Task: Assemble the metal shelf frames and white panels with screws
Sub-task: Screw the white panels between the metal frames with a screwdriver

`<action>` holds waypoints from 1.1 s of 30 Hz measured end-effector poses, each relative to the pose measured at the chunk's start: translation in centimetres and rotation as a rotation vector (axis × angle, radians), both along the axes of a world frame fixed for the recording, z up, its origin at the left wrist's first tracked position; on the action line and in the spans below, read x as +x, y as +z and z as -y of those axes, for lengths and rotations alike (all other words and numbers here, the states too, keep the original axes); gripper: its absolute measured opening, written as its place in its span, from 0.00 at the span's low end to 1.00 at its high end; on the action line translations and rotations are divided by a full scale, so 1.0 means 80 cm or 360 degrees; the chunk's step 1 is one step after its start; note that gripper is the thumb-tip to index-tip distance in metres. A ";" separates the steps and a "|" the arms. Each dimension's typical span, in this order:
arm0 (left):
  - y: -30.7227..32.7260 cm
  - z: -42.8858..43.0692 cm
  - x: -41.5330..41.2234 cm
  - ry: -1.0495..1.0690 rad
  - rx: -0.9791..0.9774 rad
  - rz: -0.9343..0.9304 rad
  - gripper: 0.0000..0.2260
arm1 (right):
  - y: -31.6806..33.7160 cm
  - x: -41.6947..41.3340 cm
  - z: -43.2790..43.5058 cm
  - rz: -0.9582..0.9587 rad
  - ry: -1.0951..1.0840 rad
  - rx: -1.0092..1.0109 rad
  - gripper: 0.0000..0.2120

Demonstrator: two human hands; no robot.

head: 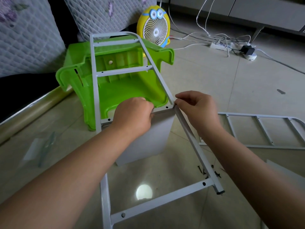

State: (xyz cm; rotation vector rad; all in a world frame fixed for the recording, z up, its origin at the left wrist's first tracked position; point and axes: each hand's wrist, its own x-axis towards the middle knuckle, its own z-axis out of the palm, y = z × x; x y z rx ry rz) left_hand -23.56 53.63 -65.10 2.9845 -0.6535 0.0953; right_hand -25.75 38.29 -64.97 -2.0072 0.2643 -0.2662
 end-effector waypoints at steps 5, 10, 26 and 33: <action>-0.002 -0.001 -0.001 -0.0015 -0.0005 0.0061 0.09 | 0.002 0.004 -0.005 0.0144 0.0122 -0.0114 0.07; 0.000 -0.003 0.002 -0.0018 -0.0063 0.0005 0.09 | -0.001 0.009 -0.010 0.0193 0.0174 -0.0231 0.07; 0.002 -0.006 0.007 -0.0022 -0.0185 -0.0060 0.08 | -0.011 0.012 -0.005 0.0378 0.0281 -0.0454 0.07; 0.002 -0.006 0.006 -0.0012 -0.0226 -0.0098 0.11 | -0.018 0.014 0.000 0.0737 0.0473 -0.0882 0.07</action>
